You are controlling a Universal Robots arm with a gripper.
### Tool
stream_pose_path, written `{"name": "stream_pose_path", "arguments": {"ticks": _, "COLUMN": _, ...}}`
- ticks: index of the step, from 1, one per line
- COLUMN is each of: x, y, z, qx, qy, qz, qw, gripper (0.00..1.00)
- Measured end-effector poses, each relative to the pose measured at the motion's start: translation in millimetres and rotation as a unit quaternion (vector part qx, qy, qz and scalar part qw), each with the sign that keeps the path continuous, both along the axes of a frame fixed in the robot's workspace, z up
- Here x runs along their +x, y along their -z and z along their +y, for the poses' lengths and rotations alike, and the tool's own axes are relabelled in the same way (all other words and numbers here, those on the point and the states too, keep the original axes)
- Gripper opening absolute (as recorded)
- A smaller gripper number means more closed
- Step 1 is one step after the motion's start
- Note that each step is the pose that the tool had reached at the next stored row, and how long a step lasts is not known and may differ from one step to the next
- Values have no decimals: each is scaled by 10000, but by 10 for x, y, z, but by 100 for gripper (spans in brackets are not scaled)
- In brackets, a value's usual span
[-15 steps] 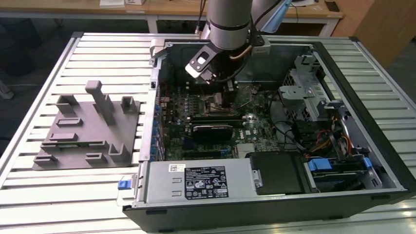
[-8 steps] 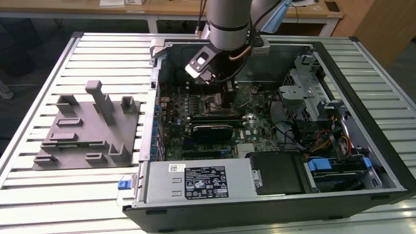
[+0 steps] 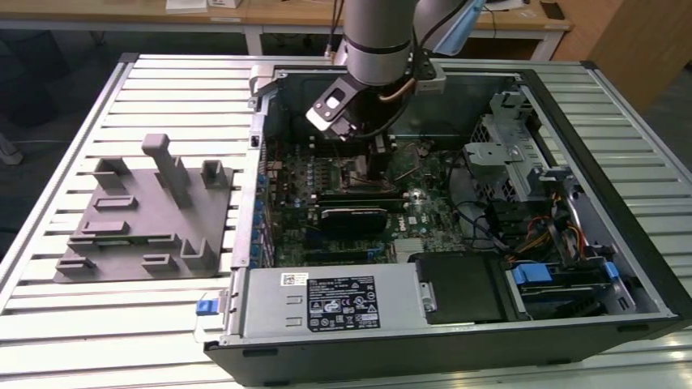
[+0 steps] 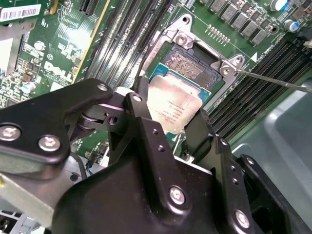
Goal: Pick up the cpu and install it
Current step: 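Place the cpu into insertion slot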
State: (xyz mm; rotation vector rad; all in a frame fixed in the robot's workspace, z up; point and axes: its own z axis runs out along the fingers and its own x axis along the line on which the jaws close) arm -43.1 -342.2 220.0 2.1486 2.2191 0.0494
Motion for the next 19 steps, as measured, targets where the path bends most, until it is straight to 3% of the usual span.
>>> {"name": "stream_pose_path", "arguments": {"ticks": 14, "x": -44, "y": 85, "z": 22, "qx": 0, "qy": -10, "qz": 0, "qw": 10000, "gripper": 54}}
{"name": "stream_pose_path", "arguments": {"ticks": 19, "x": -46, "y": 126, "z": 53, "qx": -1, "qy": -10, "qz": 0, "qw": 10000, "gripper": 54}}
